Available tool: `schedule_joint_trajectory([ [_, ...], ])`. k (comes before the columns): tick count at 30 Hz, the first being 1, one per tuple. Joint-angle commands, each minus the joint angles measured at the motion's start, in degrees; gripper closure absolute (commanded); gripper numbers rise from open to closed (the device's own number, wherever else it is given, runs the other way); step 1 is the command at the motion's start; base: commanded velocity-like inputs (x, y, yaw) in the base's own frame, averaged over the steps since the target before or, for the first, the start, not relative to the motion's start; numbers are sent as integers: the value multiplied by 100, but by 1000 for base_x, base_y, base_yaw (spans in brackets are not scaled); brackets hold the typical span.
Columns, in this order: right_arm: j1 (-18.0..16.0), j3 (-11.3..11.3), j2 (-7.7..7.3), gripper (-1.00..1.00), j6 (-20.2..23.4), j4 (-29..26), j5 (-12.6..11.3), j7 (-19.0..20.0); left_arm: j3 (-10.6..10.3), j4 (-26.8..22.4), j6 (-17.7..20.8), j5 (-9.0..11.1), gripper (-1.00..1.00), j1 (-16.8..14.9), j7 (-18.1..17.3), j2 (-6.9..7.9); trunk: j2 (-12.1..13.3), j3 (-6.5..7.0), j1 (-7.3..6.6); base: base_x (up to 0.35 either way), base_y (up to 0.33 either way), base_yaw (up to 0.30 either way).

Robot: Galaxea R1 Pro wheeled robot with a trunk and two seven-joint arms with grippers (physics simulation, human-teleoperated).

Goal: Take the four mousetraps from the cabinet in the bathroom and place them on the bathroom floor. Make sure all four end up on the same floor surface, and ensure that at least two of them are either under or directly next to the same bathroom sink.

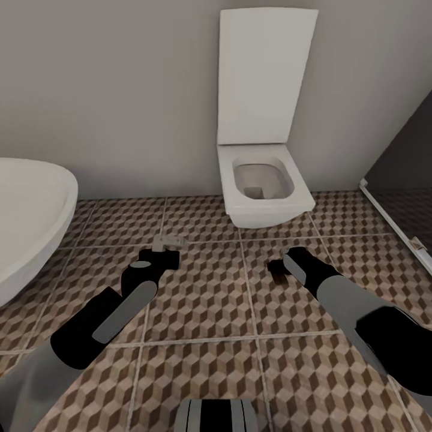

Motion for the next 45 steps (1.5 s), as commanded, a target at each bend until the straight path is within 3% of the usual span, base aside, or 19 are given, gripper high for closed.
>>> schedule_joint_trajectory([
  [1,-2,42,-6,100,-18,-9,-77,-52,-13,-6,8,46,100,-7,54,4,-2,-4,0,41,33,0],
  [10,-3,42,-10,100,-307,294,-70,-45,-14,-4,11,46,100,-7,53,4,-2,-4,0,96,68,0],
  [45,-3,58,-190,100,-346,358,-77,-43,-22,4,11,42,100,-7,57,4,-2,-4,0,78,30,0],
])
